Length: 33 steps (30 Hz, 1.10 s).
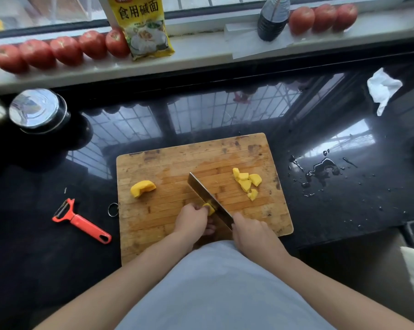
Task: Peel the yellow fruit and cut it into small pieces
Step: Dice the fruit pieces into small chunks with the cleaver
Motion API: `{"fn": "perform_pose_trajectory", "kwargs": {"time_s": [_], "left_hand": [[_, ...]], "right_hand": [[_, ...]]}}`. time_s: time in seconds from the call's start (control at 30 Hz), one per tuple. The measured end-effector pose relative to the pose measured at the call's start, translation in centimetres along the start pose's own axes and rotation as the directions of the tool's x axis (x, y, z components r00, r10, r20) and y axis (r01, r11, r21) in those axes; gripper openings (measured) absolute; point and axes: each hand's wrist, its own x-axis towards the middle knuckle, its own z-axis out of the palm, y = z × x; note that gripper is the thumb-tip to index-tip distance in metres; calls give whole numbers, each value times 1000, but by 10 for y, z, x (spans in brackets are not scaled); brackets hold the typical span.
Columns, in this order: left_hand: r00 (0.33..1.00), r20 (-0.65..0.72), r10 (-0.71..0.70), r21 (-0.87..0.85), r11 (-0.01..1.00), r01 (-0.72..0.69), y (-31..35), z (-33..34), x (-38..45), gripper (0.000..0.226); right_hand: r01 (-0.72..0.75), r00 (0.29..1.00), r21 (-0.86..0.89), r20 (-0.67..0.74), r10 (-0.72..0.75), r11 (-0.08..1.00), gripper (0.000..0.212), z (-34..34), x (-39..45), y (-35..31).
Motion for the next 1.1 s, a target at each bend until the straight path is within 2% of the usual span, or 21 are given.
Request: {"fn": "perform_pose_trajectory", "kwargs": {"time_s": [0.2,0.33,0.67,0.83,1.1], "left_hand": [[999,-29,32,98,995,-29,3,2,-1,13],[999,-51,17,154,988,-9,3,3,1,18],[997,-73,-2,104,995,10,4,4,-1,18],[998,-66,12,142,990,-2,6,3,-4,21],[999,-32,26,178,984,-20,14,2,-10,24]], "right_hand": [[-14,999,72,-35,17,997,14,-8,-8,0],[-61,997,130,-37,66,990,14,-12,-16,3],[-30,999,60,35,27,998,14,-15,-20,0],[-51,995,31,92,48,998,13,-14,-22,1],[-20,996,-2,84,20,1000,10,-4,-2,-6]]}}
